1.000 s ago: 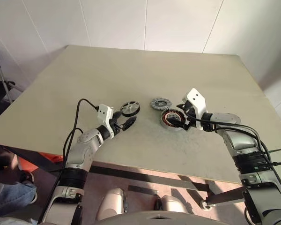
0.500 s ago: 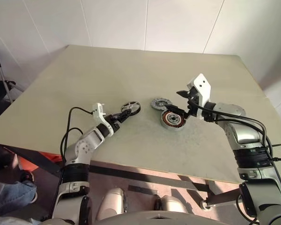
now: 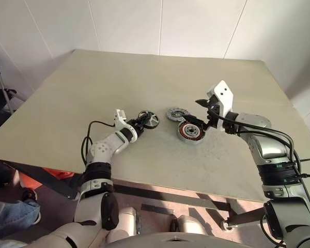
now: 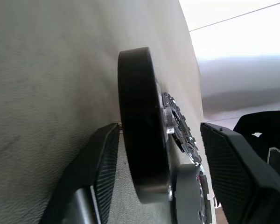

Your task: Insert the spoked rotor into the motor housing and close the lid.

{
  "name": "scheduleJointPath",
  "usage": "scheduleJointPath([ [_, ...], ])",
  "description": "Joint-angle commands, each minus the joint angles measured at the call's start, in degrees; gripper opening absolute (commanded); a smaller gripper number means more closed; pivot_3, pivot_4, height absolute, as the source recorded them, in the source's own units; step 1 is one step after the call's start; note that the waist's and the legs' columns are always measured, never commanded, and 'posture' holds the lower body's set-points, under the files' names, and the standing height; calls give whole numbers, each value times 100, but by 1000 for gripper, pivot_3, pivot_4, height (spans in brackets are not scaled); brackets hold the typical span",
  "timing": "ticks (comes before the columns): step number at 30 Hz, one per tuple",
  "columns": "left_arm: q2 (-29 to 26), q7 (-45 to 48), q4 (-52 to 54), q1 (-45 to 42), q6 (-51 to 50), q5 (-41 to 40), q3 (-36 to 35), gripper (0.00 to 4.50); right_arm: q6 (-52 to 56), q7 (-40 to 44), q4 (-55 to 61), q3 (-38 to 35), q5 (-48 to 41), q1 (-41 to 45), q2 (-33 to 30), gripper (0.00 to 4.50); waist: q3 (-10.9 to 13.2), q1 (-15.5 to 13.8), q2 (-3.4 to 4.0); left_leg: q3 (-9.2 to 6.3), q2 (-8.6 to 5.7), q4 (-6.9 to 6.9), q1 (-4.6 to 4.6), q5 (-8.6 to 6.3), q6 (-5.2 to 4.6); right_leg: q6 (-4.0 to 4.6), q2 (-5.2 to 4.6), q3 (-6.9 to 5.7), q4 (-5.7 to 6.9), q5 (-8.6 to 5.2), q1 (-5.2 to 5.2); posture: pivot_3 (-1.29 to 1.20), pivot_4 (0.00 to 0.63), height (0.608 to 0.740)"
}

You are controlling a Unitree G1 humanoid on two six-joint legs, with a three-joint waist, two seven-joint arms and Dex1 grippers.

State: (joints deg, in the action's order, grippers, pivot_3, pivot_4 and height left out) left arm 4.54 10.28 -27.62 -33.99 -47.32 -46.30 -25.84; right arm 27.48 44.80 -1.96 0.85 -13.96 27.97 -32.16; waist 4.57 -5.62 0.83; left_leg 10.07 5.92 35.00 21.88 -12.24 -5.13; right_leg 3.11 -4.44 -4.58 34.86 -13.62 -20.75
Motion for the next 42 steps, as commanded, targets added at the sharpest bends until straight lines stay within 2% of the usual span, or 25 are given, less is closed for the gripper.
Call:
scheduleJointPath([
  [1, -12, -132, -168, -138, 24, -84, -108, 1845, -59, -83, 258, -163, -73, 101, -8, 4500, 0, 1, 0, 0, 0, 2, 1, -1, -1, 0, 0, 0, 0, 0, 0, 0, 0, 740],
  [3, -38, -153, -218, -133, -17, -91, -128, 1203, -62, -101, 262, -173, -71, 80, -15, 4500, 0, 0, 0, 0, 0, 4, 0, -3, -3, 0, 0, 0, 0, 0, 2, 0, 0, 740],
  [8, -53, -91, -141, -108, -164, -182, -119, 1204, -68, -226, 180, -269, -69, 115, -38, 4500, 0, 1, 0, 0, 0, 5, -4, -4, 2, -1, 0, 0, 1, 1, 5, 0, 0, 740],
  [13, 54, 367, 406, -101, -843, -897, -117, 1204, -170, -522, -213, -562, 69, 274, -185, 4500, 1, -6, -1, 0, 0, 5, 8, -2, 6, -1, 0, 0, 0, 1, -4, 0, 0, 740],
  [20, 85, 815, 689, -268, -1427, -1111, 318, 1204, -294, -839, -689, -738, 262, 422, -392, 4500, 2, -10, -2, 1, 0, 8, 16, 3, 5, -1, -1, -1, -1, 1, -11, 0, 0, 740],
  [29, 181, 1277, -454, -934, -1358, -564, 830, 1204, -306, -1530, -1513, -823, 701, 727, -643, 4500, 2, -10, -2, 1, -1, 9, 14, 7, -2, -1, -1, -1, 0, 1, -10, 0, 0, 740],
  [36, 350, 1656, -1615, -1319, -981, -5, 1061, 1204, -259, -1670, -1357, -958, 682, 597, -715, 4500, 2, -1, -2, 2, -1, 8, 25, -2, -28, -1, -1, -1, -6, 0, -20, 0, 0, 740],
  [42, 405, 1938, -2056, -1587, -817, 176, 982, 1204, -219, -1715, -1249, -1023, 669, 458, -740, 4500, 2, -10, -1, 2, -1, 10, 21, -2, -28, -1, -2, -1, -4, 1, -16, 0, 0, 740],
])
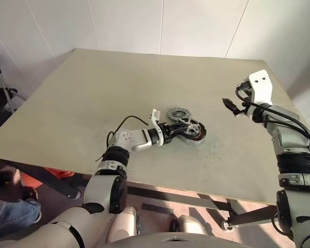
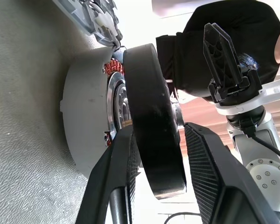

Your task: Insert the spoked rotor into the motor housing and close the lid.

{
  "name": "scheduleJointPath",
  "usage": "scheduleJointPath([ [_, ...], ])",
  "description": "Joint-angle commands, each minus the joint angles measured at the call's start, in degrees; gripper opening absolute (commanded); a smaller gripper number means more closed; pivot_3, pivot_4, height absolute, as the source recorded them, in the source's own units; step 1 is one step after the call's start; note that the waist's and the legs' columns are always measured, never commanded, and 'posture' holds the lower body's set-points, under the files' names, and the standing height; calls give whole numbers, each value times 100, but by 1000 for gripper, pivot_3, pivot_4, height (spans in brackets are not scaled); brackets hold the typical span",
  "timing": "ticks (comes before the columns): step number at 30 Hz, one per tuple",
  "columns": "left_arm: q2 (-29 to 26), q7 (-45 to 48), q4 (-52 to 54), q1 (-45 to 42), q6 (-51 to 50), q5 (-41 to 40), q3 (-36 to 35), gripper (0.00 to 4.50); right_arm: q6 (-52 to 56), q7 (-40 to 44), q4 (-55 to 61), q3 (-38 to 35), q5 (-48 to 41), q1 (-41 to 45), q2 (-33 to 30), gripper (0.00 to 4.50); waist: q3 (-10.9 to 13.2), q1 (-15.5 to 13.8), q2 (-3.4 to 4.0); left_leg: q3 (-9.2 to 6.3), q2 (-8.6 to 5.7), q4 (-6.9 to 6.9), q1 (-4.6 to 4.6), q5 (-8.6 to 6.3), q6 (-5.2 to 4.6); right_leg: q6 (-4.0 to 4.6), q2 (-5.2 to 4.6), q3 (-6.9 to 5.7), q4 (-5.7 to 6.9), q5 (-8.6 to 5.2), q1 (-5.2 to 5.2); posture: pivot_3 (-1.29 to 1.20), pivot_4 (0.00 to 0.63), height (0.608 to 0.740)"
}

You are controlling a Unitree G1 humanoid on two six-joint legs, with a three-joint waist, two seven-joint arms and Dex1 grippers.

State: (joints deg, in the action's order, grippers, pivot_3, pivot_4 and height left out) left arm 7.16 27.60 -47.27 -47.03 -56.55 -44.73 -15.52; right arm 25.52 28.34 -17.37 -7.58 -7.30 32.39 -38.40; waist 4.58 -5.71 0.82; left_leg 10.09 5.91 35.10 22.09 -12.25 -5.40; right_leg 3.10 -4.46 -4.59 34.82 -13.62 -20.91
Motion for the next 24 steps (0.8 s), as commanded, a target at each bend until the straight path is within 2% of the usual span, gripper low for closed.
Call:
scheduleJointPath([
  [1, 147, 242, -136, -310, 125, 39, -59, 1204, -17, -71, 305, -185, 7, 5, -113, 4500, 0, 0, 0, 0, 0, 0, 0, 0, 0, 0, 0, 0, 0, 0, 0, 0, 0, 740],
  [20, 282, 531, -849, -678, 470, 574, 9, 1204, 116, -97, 517, -142, -12, -38, -37, 4500, 0, -5, 0, 0, 0, 0, -4, -1, -2, 0, -3, -1, 0, 0, 4, 0, 0, 740],
  [24, 272, 553, -869, -702, 491, 644, 28, 2589, 131, -85, 569, -116, -23, -41, 4, 4500, 0, -14, 1, 0, 0, 0, -13, -1, -1, 0, -4, -2, 1, 0, 14, 0, 0, 740],
])
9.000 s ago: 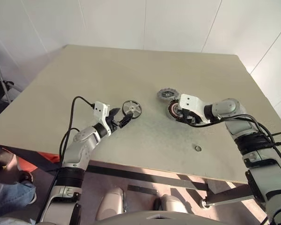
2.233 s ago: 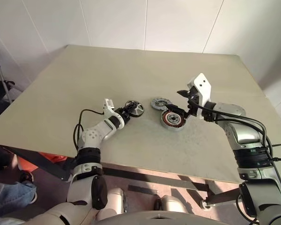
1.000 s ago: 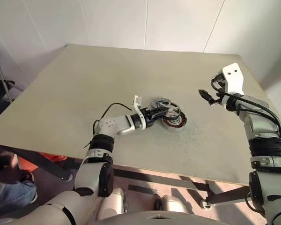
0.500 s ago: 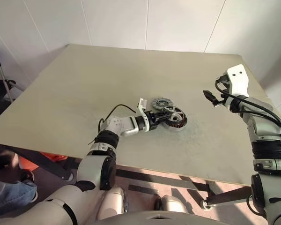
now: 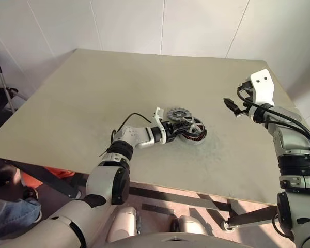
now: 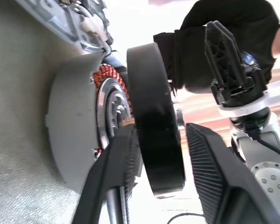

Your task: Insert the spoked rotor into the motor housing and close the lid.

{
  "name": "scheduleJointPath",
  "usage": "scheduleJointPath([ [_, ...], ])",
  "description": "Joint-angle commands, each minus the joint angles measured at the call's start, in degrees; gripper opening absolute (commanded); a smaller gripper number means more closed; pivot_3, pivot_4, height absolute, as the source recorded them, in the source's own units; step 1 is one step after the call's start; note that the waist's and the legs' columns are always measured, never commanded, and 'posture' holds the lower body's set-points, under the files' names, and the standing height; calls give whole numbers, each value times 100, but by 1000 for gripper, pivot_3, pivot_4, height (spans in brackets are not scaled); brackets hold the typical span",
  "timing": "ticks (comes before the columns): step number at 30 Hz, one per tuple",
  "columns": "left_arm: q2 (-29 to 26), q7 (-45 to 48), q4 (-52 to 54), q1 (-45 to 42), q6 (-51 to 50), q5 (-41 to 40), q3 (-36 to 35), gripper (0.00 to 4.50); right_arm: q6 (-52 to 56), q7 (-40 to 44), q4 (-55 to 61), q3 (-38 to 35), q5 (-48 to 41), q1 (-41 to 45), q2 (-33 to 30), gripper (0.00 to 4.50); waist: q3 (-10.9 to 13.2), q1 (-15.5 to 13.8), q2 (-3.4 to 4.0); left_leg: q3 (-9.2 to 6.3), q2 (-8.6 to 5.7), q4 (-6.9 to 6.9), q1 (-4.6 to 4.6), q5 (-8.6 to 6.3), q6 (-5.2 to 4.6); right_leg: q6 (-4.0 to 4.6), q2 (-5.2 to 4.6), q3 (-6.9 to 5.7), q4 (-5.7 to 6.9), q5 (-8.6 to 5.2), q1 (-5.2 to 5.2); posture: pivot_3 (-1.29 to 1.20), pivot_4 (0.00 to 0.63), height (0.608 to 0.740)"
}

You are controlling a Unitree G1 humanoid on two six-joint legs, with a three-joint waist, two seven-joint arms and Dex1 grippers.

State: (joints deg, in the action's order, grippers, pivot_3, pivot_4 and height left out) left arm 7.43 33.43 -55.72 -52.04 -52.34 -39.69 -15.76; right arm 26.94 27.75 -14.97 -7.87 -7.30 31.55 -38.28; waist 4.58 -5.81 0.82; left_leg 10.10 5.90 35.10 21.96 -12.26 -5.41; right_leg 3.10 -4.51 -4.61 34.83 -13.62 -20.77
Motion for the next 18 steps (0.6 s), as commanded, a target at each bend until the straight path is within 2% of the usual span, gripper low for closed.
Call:
scheduleJointPath([
  [1, 241, -42, -26, -207, 55, 153, 55, 2911, -13, -14, 346, -80, -29, 38, 4, 4500, 0, -8, 0, 0, 0, 0, -6, 0, 1, 0, -1, 0, 0, 0, 7, 0, 0, 740],
  [2, 237, -42, -25, -211, 43, 161, 57, 3191, -12, -5, 362, -74, -31, 35, 16, 4500, 0, -11, 0, 0, -1, 0, -14, -1, 2, 0, -2, 0, -1, 0, 14, 0, 0, 740],
  [9, 33, -33, 266, -206, -112, 75, -69, 3191, -39, 83, 429, -5, -30, 15, 68, 4500, 1, 0, -1, 0, -1, -6, -48, -10, 20, -1, -3, 0, -6, 0, 47, 0, 0, 740],
  [13, -141, -109, 585, -123, -256, 7, -177, 3191, -23, 307, 638, 30, -131, -75, 89, 4500, 1, 0, 0, 0, -1, -9, -31, -6, 13, -1, -2, -1, -6, 0, 29, 0, 0, 740],
  [18, -299, -234, 1304, 160, -597, -165, -314, 3191, -7, 967, 1480, 152, -550, -475, 169, 4500, 1, 19, 1, 0, -1, -10, 17, 0, -1, 0, -2, -1, -1, 0, -23, 0, 0, 740],
])
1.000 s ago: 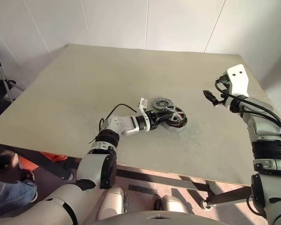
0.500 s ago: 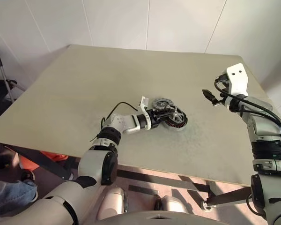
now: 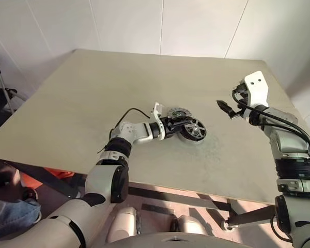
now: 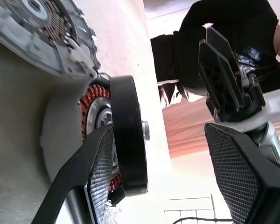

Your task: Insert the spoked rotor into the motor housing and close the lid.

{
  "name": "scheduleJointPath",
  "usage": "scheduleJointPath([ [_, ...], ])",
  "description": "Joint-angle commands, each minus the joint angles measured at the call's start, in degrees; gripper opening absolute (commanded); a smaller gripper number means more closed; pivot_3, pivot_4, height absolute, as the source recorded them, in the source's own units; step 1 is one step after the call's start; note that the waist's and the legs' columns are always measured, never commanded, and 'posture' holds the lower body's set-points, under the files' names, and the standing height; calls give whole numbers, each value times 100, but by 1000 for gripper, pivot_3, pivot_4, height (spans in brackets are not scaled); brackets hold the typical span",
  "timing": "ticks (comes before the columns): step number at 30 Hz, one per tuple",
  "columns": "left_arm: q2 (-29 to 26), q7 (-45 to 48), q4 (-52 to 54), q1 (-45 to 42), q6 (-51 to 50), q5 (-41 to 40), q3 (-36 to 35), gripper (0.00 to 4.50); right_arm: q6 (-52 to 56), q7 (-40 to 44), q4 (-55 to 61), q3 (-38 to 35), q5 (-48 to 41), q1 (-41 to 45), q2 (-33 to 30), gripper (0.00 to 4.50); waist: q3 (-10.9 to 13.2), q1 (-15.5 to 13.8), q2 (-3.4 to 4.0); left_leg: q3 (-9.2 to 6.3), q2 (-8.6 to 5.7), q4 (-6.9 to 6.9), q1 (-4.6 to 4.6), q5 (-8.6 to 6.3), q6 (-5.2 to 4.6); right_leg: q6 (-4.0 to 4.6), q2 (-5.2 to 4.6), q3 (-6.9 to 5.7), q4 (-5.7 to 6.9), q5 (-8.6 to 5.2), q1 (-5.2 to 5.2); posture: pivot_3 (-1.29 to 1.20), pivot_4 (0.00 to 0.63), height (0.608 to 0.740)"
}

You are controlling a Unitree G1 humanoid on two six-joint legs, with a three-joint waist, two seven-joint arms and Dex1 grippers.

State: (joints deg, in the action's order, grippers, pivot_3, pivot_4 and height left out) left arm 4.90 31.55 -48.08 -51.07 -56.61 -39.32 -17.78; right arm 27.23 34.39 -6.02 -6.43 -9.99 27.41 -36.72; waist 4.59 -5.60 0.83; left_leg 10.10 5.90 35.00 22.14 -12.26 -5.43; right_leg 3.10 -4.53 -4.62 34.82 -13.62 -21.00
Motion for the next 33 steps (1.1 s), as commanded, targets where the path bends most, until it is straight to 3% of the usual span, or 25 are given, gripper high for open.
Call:
scheduleJointPath([
  [1, -55, -69, 689, 131, -238, -224, -122, 3191, -11, 384, 706, 19, -358, -125, 36, 4500, 0, -10, 1, 0, 0, -1, 7, 0, 0, 0, 0, -1, 0, 0, -6, 0, 0, 740],
  [12, -181, -369, 1890, 800, -431, -332, -143, 3191, 539, 511, 1522, 275, -798, -617, 492, 4500, 1, -21, 2, 0, 0, 5, 3, -10, 9, 0, -2, -2, -2, 0, 3, 0, 0, 740],
  [24, -287, -892, 2302, 1203, -323, -479, -517, 3191, 468, -26, 158, 749, -158, -844, 904, 4500, 1, 3, -2, 0, -1, 2, -9, -12, 20, -1, -2, -1, -6, 0, 14, 0, 0, 740],
  [33, -280, -1083, 2350, 1262, -154, -533, -585, 3191, 133, 240, 489, 577, -283, -675, 691, 4500, 2, -2, -3, -1, -1, -4, -25, -12, 24, -3, -2, -1, -12, -1, 31, 0, 0, 740],
])
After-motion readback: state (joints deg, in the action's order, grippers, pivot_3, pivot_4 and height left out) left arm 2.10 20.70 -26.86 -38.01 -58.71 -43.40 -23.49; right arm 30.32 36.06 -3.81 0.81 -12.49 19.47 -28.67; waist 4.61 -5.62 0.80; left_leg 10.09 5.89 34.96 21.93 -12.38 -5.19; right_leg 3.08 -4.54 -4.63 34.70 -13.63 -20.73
